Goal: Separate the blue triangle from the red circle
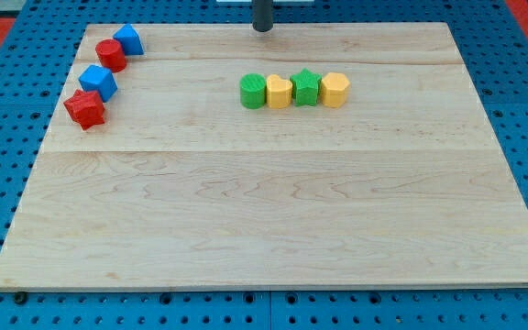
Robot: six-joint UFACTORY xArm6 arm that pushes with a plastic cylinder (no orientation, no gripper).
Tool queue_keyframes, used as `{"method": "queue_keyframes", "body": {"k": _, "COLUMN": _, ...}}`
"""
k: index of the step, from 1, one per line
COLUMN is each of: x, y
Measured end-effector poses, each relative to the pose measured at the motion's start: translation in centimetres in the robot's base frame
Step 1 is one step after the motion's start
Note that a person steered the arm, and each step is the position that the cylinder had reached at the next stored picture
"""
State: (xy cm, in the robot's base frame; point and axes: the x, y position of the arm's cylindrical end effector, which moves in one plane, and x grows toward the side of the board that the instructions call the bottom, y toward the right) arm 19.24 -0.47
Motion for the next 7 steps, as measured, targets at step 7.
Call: {"method": "queue_keyframes", "body": {"k": 7, "x": -0.1, "y": -20.4}}
